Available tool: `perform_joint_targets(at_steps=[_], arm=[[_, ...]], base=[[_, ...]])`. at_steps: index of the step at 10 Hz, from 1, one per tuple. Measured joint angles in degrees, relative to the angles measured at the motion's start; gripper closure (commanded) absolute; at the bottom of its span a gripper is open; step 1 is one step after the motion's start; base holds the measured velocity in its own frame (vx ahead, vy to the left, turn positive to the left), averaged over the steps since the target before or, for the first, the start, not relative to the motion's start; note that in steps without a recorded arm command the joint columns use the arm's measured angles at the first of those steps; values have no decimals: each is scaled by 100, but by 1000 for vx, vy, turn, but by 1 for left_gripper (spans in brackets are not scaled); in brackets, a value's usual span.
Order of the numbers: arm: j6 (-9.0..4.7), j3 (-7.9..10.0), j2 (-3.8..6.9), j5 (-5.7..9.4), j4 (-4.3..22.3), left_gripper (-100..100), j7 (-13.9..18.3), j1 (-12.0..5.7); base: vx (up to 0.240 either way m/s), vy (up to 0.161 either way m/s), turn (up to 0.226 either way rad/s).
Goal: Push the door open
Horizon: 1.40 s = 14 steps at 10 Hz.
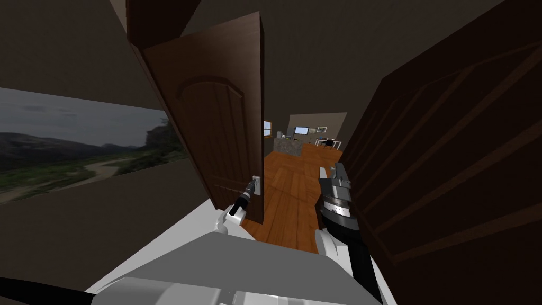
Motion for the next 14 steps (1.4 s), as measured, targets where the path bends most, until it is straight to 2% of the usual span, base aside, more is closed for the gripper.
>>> perform_joint_targets(at_steps=[1, 2, 3, 4, 5, 10, 12, 13, 14], arm=[[31, 59, 0, 8, -35, 100, -15, 17], [-8, 128, -28, 9, 42, 100, -42, -28], [-3, 201, -1, 29, 61, 100, -41, -47], [16, 274, -19, 33, 82, 100, -60, -56], [99, 328, -35, 35, -10, 100, -83, -31], [7, 723, -110, 72, 316, 100, -193, -223], [57, 876, -134, 84, 316, 100, -236, -243], [43, 943, -98, 106, 360, 100, -230, -267], [39, 1030, -119, 108, 372, 100, -253, -275]], base=[[107, -82, 54], [127, -120, 50], [156, -132, 77], [128, -107, 79], [92, -79, 40], [133, -123, 73], [157, -127, 63], [178, -142, 87], [151, -102, 66]])
